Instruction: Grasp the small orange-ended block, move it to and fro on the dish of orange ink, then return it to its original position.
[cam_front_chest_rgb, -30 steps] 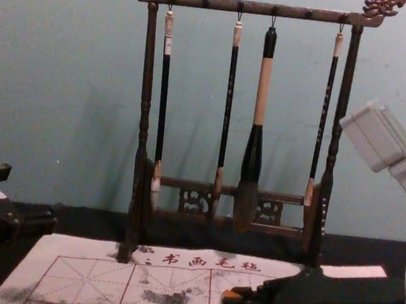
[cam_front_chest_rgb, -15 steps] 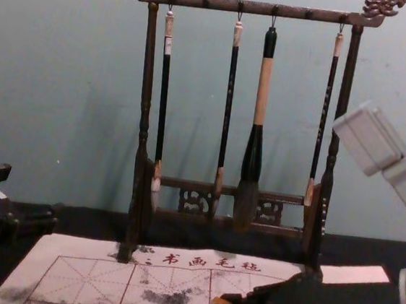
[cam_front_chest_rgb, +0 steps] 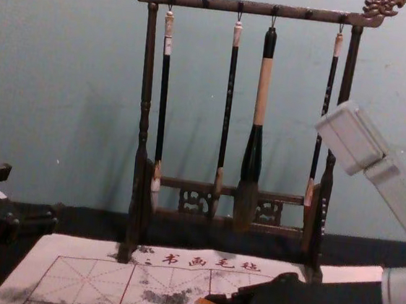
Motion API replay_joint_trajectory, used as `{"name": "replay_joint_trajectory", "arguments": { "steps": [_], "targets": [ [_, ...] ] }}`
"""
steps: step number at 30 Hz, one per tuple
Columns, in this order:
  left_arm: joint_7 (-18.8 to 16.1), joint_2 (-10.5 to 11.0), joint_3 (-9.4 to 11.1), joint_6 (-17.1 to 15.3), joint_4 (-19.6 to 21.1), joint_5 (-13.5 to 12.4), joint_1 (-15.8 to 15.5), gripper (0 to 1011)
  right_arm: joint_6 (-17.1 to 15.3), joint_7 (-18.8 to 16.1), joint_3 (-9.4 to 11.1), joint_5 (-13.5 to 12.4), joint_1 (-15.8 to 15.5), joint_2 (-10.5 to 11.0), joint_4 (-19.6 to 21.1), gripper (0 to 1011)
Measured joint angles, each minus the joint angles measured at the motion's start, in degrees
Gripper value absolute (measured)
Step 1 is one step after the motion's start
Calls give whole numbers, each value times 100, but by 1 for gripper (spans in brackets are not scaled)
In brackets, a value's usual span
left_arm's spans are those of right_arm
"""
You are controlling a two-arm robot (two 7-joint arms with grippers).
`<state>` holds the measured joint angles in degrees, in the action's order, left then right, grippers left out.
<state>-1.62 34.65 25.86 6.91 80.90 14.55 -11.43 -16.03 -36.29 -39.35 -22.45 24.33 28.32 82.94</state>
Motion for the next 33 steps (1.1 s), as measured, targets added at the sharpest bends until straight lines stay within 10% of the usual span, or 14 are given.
{"name": "replay_joint_trajectory", "arguments": {
  "steps": [33],
  "targets": [
    [0, 0, 0, 0, 0, 0, 0, 1001, -25, 74, -60, 53, 274, -306, -398, 126]
  ]
}}
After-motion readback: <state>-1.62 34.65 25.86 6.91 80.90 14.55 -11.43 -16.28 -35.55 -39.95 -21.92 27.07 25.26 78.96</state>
